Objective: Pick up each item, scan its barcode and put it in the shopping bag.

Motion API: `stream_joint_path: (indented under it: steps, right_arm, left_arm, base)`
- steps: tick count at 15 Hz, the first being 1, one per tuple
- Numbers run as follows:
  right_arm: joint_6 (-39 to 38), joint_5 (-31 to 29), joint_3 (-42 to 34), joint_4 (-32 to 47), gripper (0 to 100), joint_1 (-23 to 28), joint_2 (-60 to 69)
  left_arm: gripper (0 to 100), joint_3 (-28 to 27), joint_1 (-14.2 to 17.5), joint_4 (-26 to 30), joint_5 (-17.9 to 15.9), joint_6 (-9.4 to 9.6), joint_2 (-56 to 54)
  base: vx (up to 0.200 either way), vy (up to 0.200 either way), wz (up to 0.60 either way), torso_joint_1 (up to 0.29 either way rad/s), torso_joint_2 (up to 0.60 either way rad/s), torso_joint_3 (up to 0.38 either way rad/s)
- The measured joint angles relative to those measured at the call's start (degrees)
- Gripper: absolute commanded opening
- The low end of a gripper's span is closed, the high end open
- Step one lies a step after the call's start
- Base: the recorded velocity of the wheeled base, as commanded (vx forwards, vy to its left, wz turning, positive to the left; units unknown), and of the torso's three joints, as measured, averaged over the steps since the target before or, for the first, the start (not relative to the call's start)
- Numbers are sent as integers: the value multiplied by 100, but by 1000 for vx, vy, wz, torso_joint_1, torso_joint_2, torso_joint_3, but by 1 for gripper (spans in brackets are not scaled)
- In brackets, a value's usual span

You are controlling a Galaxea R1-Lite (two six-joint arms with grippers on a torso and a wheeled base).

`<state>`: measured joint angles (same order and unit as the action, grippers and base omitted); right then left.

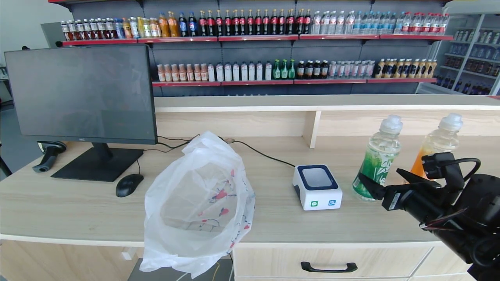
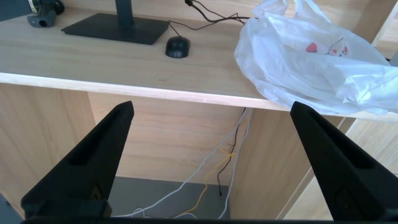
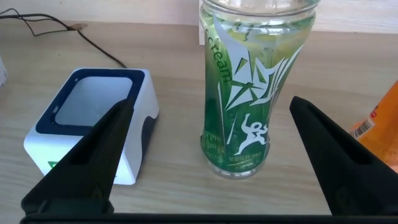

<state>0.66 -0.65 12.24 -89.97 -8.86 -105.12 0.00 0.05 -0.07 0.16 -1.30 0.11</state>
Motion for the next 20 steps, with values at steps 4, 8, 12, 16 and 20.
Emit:
stream_joint_path:
  steps: [4,8,12,16,20]
  right_arm:
    - [106,11,466,2,100,123,-343]
    - [101,49,746,2,100,300,-645]
    - [101,107,967,2,100,573,-806]
    - [106,102,1065,0,100,633,-951]
    - [111,98,969,5,100,622,-972]
  left_arm:
    - [100,0,0,0,0,0,0]
    - [100,0,2,0,0,0,0]
    - [100,0,0,0,-2,0,0]
    - [100,0,2,0,0,0,0]
    - [100,0,2,0,0,0,0]
  base:
    - [0,0,0,0,0,0]
    - [0,0,0,0,0,0]
    - [0,0,0,0,0,0]
    - [0,0,0,0,0,0]
    - [0,0,0,0,0,0]
